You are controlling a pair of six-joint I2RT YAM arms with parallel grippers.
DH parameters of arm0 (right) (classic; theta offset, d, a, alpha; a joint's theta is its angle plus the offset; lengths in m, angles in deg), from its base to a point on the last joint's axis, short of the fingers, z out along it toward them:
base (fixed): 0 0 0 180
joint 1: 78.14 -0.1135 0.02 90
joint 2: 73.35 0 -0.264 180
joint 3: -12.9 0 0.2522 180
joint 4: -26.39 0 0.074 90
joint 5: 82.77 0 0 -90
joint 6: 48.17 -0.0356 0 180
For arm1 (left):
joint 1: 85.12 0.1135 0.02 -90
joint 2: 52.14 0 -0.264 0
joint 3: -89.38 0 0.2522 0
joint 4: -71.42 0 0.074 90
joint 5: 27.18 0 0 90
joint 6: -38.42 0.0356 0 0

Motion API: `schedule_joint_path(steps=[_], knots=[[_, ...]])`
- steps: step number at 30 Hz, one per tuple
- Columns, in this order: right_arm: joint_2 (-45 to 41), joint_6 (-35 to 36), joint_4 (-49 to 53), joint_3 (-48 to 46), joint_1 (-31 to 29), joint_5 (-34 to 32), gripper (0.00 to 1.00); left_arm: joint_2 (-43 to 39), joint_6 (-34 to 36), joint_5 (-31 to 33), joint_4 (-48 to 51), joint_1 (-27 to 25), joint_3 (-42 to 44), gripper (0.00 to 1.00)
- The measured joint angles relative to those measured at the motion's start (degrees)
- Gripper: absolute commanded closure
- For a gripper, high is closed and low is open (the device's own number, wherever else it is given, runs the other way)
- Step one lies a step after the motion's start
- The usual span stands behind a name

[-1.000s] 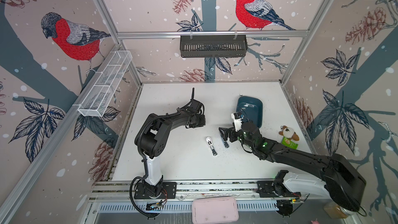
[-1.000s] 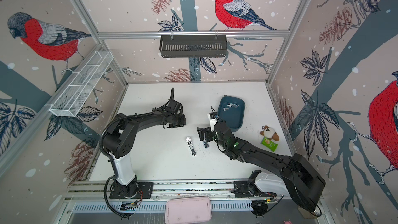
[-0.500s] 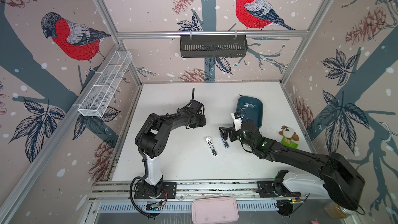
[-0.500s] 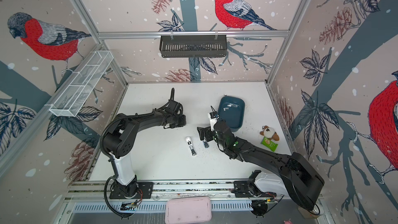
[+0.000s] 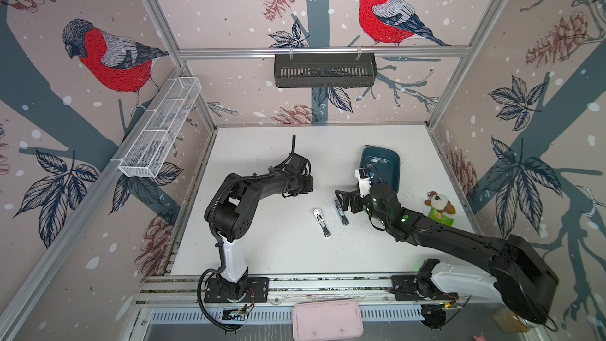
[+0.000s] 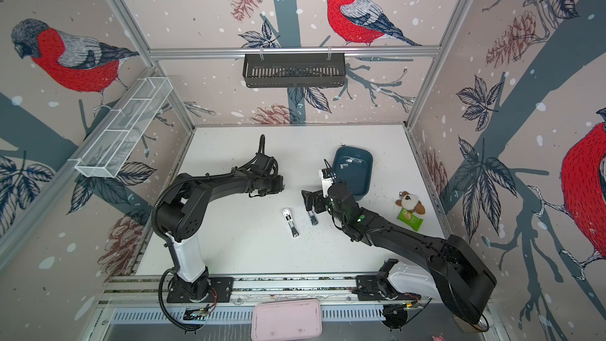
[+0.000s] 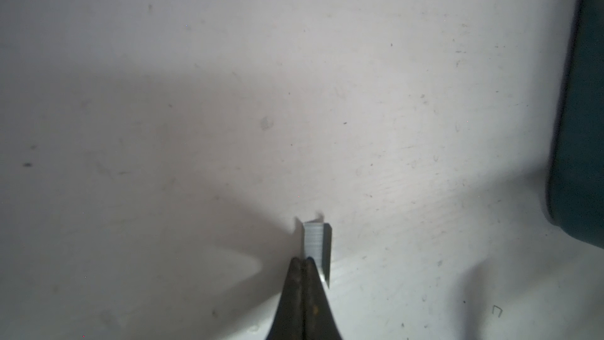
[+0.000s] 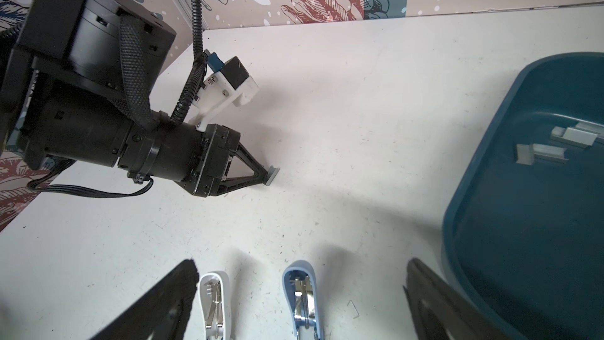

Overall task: Load the staples into the stapler
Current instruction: 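Close the left gripper on the silver staple strip, then lift the staple strip off the table with the left gripper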

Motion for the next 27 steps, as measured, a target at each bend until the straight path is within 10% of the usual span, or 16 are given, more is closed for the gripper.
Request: schedule_joint_path(steps=[27], knots=[[0.68,-7.89,-3.3,1.07,7.85,15.23,0.16,-8.7,-1.68,-10.38,-7.02,2.91,10.36,1.0]])
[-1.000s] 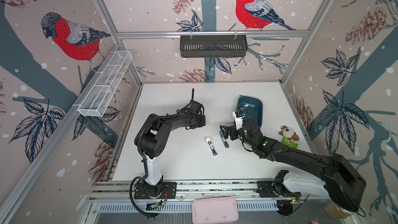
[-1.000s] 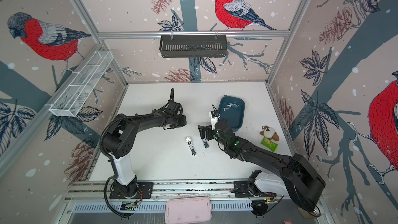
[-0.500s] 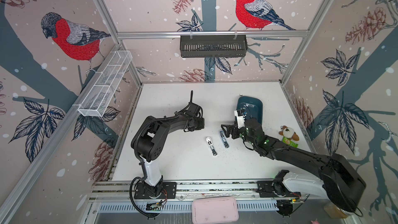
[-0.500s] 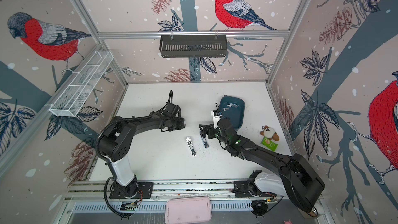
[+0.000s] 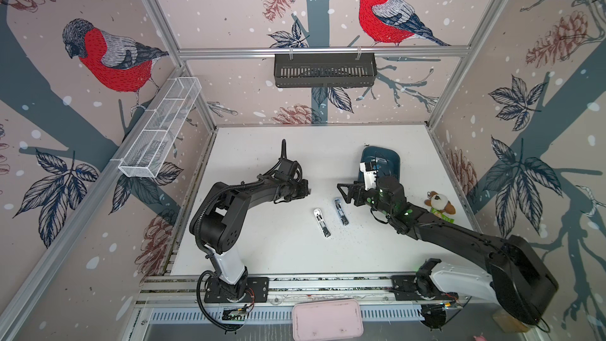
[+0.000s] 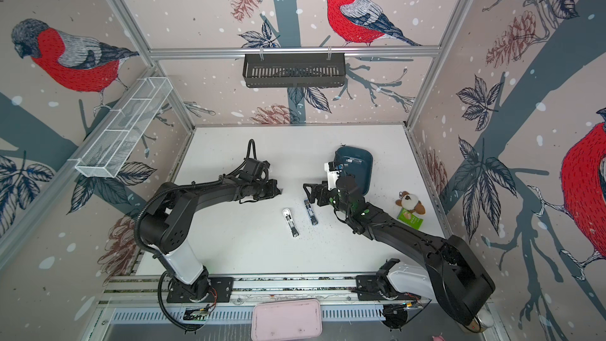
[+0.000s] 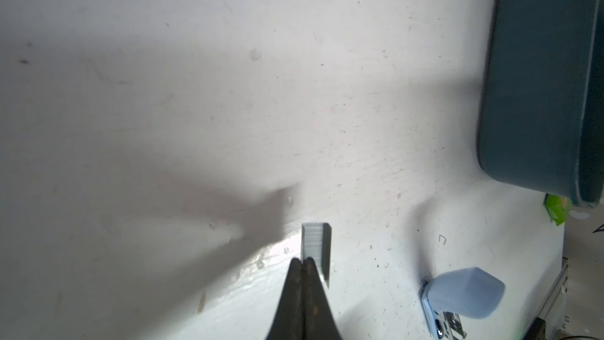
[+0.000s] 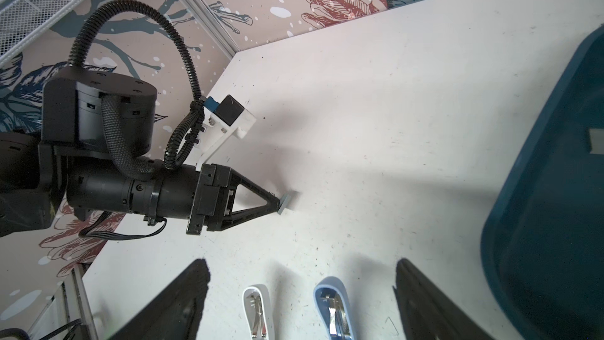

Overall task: Load the staples into the stapler
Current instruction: 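Lift the staple strip off the table with the left gripper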

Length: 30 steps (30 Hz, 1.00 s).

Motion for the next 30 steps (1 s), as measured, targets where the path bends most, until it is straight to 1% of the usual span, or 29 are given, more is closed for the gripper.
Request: schedule_joint_path(steps=[5,11,20,24,30], knots=[[-0.35,-2.8,-1.46,0.42,1.25,4.28,0.21,-3.17,-1.25,-3.82,-3.13,1.22,1.73,1.0],[0.17,-2.95,-2.29,0.92,1.42,7.91,0.29,-6.4,-2.69,-7.65,-6.88,1.29,2.73,1.0],[0.48,-2.78,-3.58,1.77,2.47,12.33,0.36,-8.7,-3.54,-12.15,-11.02,2.23,4.39,1.0],[1.49,-4.24,-4.85,2.27,3.21,14.78,0.39,-9.55,-4.15,-14.16,-11.89,2.43,5.05,1.0],[3.19,-5.66,-6.1,4.28,4.04,17.25,0.41,-11.13,-4.59,-16.74,-14.21,2.73,5.31,1.0]])
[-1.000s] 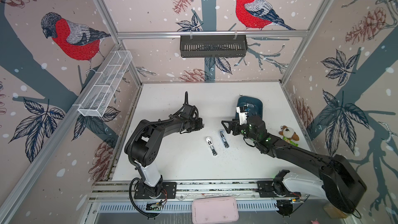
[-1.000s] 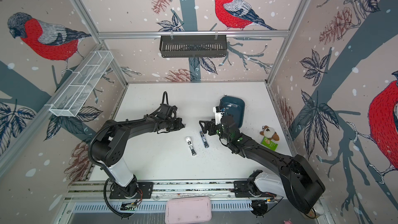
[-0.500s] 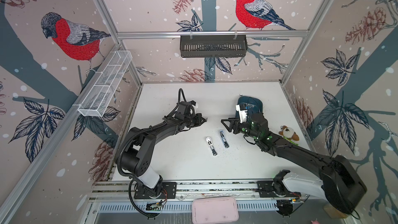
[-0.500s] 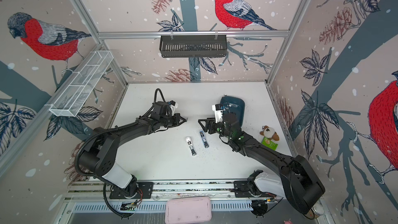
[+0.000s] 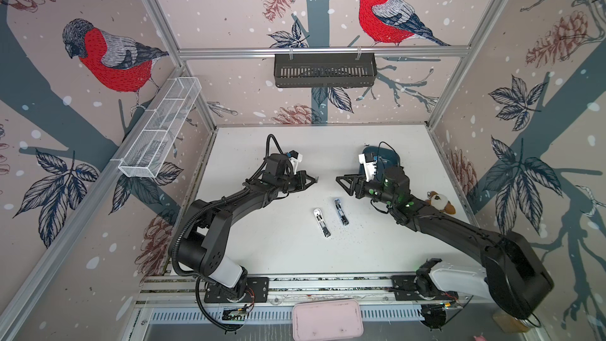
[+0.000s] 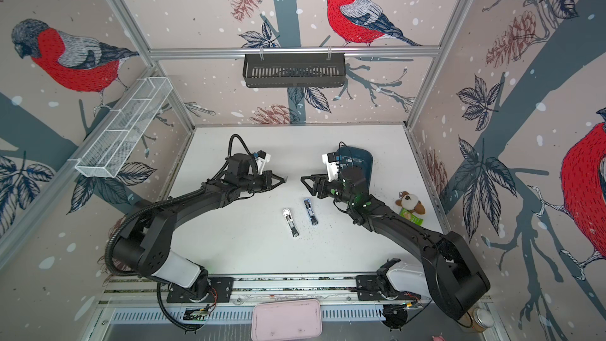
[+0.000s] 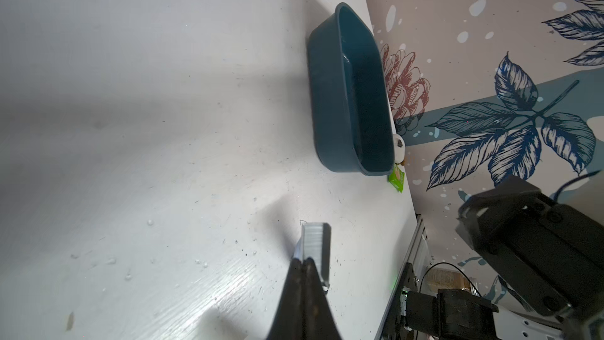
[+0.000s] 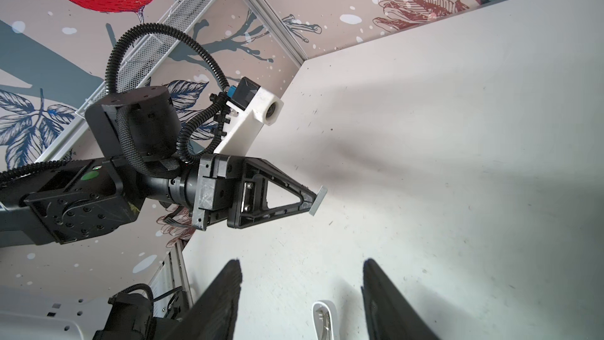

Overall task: Load the staples into the stapler
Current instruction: 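Lift the staple strip off the table with the left gripper, then raise the left gripper with the strip while the right gripper rises to meet it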

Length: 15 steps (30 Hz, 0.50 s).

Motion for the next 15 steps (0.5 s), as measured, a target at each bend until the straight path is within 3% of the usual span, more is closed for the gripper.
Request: schedule_joint_path(steps=[15], knots=[[4.48,-7.82,-10.47,0.76,1.81,7.82,0.47,-3.04,-8.46,-8.15,-11.89,0.9,3.8,1.0]])
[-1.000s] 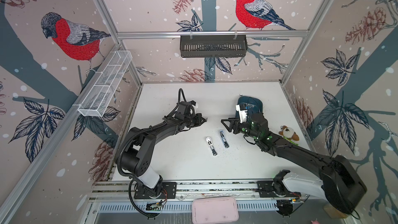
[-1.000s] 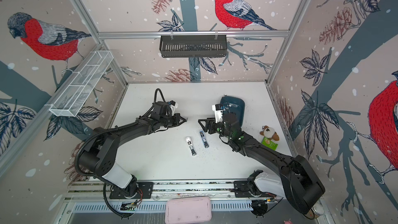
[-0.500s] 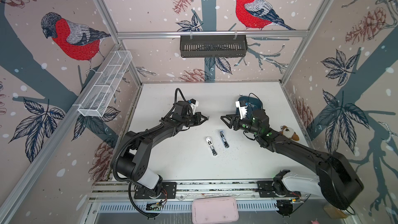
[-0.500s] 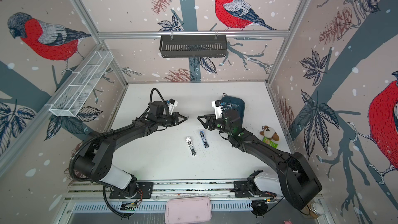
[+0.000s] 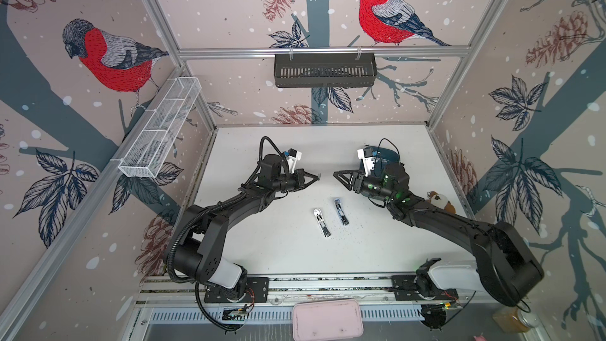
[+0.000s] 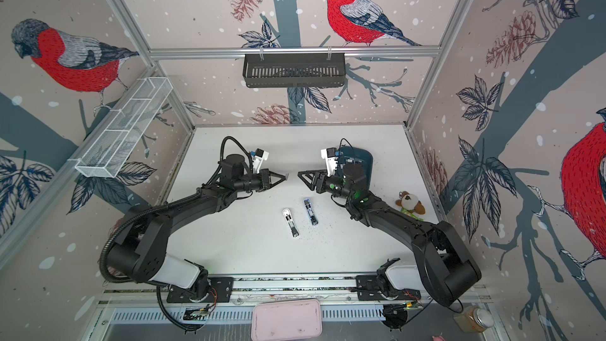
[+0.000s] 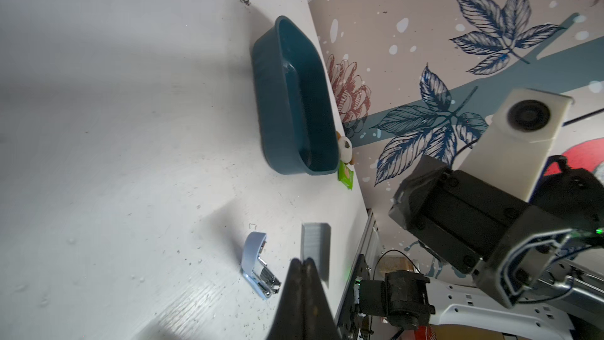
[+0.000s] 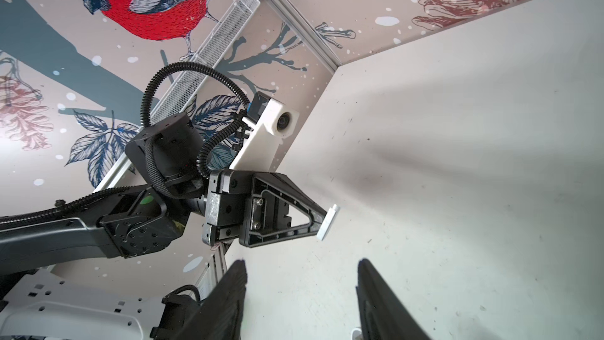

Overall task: Load the staples into the stapler
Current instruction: 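Raise the left gripper with the strip while the right gripper rises to meet it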

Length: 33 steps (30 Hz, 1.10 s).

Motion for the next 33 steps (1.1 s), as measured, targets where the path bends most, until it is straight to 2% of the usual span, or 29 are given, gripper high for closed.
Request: schedule_joint_path(steps=[8,21,33], knots=[[-0.66,-4.22,-3.76,0.31,0.46,2.97,0.5,-1.44,-8.9,-4.98,-11.28,0.07,1.42,1.0],[-1.51,-12.17,-9.49,3.13,0.72,6.75,0.53,-4.83,-21.4,-8.26,-25.16,0.07,2.08,1.0],[-0.42,-18.23,-11.96,7.04,-0.94,7.82,0.54,-6.8,-27.39,-8.41,-31.5,0.07,2.64,1.0]])
